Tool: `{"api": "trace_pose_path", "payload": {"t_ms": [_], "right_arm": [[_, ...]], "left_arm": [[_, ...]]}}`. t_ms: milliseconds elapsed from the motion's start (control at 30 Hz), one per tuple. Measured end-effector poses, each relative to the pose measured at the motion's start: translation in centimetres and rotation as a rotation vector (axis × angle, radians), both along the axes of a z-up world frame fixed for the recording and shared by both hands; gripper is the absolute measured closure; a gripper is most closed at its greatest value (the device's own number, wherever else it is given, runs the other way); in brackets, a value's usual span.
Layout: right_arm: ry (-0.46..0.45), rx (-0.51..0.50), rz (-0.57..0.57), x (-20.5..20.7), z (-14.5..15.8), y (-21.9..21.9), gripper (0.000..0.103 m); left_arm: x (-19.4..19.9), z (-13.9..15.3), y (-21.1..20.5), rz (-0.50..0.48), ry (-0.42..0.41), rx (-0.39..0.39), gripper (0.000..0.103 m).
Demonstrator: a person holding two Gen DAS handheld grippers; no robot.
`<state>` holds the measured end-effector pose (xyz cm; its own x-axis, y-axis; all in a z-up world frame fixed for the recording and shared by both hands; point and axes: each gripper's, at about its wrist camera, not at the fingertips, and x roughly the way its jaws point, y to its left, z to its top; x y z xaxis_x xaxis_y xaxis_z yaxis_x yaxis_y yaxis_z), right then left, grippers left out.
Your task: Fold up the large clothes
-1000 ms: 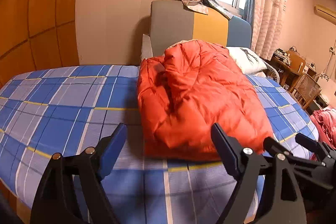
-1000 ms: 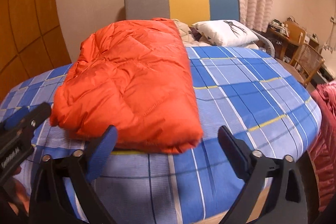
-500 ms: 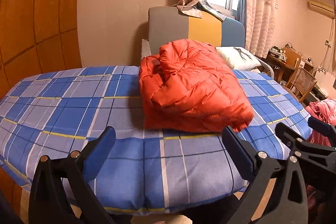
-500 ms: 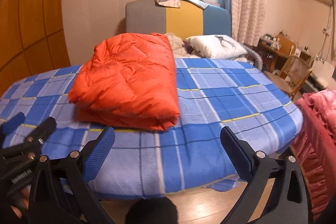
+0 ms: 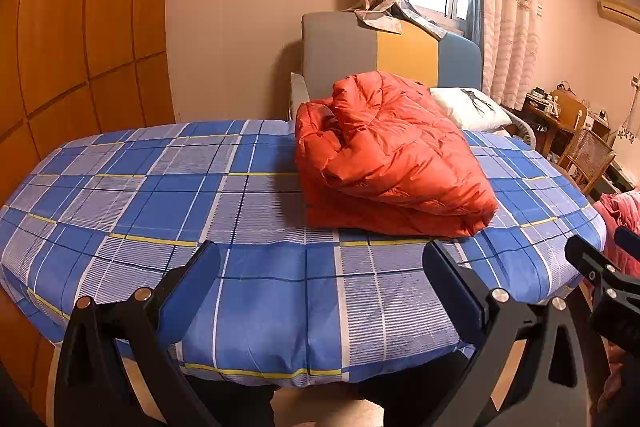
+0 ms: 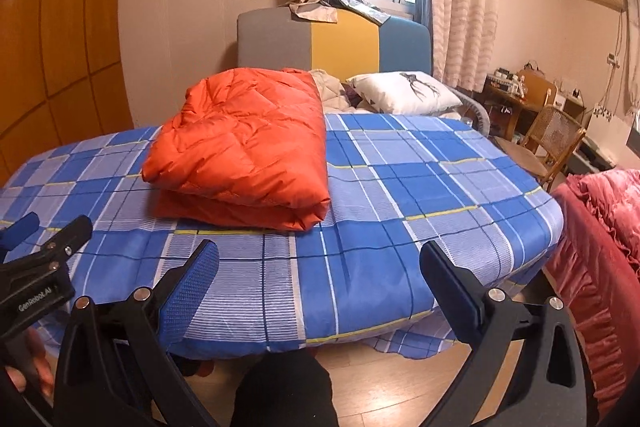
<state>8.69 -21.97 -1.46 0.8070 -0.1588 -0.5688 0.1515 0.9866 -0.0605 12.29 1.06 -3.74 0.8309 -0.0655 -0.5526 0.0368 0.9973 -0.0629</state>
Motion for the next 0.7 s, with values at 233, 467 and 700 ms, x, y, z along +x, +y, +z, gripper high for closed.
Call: {"api": "trace_pose_path", "payload": {"t_ms": [233,467,700], "right_arm": [[-0.001,-0.002,-0.019,-0.1,-0.1,-0.2,0.003],[-0.003,0.034,-0.055,-0.1,-0.1,-1.2,0.003],[0.009,0.041,-0.052,-0.3,0.1,-1.2,0.003]], "left_arm": [[-0.8,0.3,-0.7,-0.019,-0.006,0.025,0.002],[-1.3,0.8,-1.4,-0.003,-0.027,0.077,0.002],[-1.4,0.7,-1.4,-0.011,-0.025,0.061,0.002]]}}
